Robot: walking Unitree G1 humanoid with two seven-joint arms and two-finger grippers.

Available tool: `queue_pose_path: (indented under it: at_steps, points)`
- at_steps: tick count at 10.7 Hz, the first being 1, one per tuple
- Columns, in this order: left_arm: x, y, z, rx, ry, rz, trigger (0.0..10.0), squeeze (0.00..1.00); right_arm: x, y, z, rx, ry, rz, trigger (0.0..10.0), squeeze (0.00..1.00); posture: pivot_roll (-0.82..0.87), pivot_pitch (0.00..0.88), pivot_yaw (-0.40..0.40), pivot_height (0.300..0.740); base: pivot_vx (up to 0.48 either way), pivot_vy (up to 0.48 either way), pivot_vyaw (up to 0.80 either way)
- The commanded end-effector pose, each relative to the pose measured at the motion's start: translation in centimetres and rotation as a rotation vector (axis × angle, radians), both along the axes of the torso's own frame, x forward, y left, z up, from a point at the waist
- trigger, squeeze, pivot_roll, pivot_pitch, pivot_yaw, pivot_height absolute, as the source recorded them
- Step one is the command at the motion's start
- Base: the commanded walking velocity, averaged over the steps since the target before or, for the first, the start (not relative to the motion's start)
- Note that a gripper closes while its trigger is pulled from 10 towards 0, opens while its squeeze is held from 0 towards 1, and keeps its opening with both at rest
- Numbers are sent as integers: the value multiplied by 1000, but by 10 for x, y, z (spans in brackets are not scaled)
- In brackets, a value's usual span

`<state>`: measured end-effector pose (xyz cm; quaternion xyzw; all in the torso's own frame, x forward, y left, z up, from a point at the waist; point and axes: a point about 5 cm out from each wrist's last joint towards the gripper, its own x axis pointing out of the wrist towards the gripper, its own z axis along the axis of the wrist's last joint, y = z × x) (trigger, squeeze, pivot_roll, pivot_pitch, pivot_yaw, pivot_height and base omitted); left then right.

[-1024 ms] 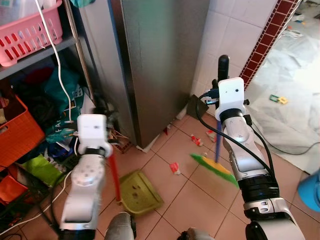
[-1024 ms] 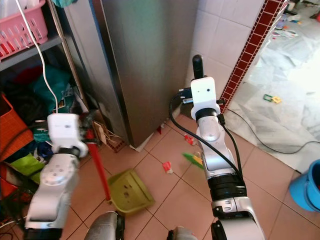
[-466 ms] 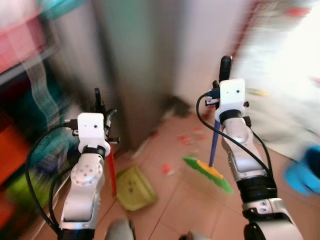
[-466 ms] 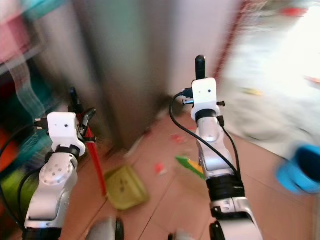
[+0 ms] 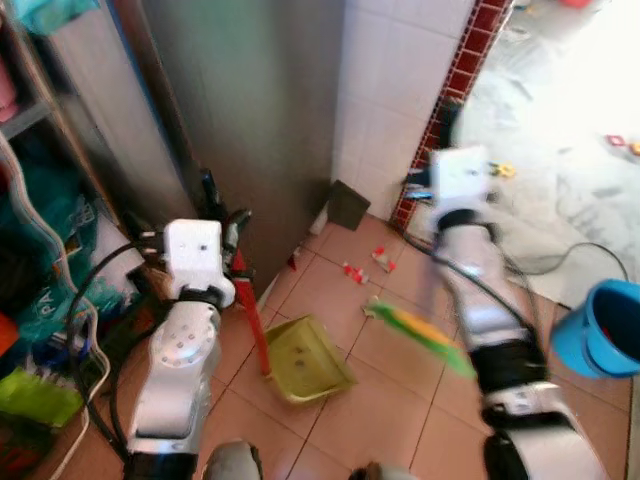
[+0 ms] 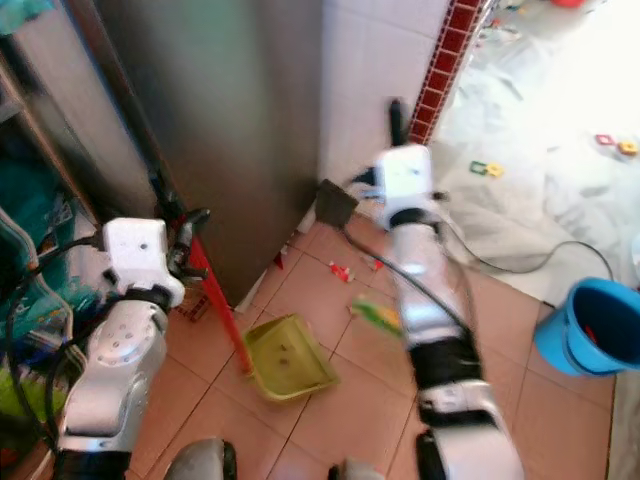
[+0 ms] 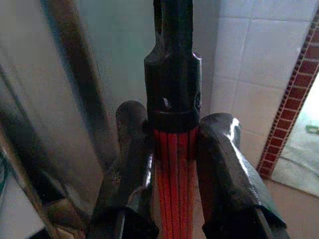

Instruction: Sweep floor

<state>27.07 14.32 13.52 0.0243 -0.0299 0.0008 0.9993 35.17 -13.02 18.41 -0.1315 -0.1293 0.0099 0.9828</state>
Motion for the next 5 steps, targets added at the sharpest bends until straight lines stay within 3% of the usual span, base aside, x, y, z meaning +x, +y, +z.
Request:
queue_pose_path:
  at_steps: [1, 5]
  points:
    - [3, -8, 11, 4, -64, -21, 10000, 0, 3, -13, 18, -40, -85, -38, 10000, 0, 42, 55, -41, 740, 442, 0, 0]
    - [2, -18, 8, 1, -50, -47, 10000, 0, 2, -13, 21, -68, -122, -34, 10000, 0, 46, 55, -29, 740, 442, 0, 0]
